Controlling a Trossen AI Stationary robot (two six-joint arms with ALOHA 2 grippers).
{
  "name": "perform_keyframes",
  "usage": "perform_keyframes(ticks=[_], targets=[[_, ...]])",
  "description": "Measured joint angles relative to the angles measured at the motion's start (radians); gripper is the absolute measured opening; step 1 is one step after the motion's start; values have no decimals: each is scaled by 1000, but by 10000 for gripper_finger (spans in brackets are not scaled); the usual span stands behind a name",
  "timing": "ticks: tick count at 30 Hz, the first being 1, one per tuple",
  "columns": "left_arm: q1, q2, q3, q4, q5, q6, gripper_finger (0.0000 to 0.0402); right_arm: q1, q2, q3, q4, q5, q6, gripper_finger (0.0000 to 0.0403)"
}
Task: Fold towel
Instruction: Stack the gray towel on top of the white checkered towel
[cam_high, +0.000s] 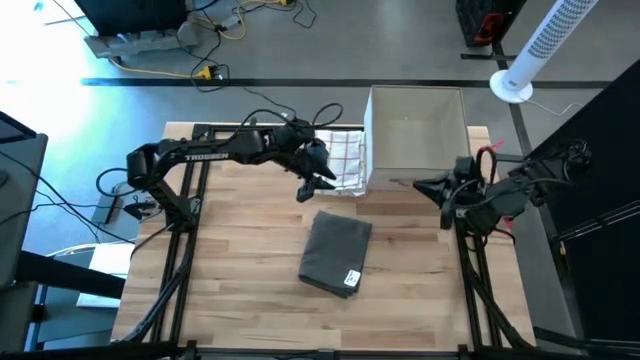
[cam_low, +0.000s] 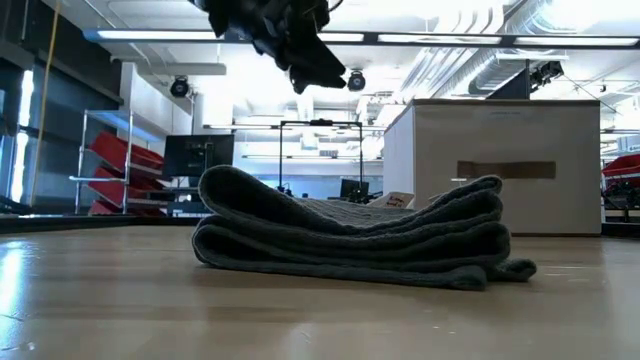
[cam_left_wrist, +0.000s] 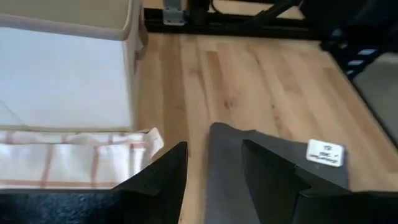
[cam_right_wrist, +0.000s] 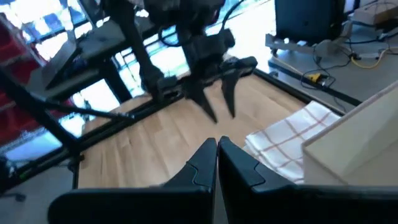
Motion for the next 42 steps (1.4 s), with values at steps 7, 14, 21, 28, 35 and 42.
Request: perform_keyframes(ticks=[7,14,21,28,35,42], targets=[[-10,28,0,55,0,11,157,-36,-51,0,-8,5,-26,0],[-39,47,0,118,-2,6,174,-60,-54,0,-58,5,-21,0],[-80,124,0,128,-5,-6,180,-66,-54,0,-68,-13,-19,0],[-123,223,0,180,-4,-13,180,-66,-54,0,-103,-14,-18,0],[-128,298,0,185,-5,11,180,-66,-54,0,-129,-14,-24,0],[-138,354,0,185,-74,120,180,-66,-54,0,-190,8,2,0]])
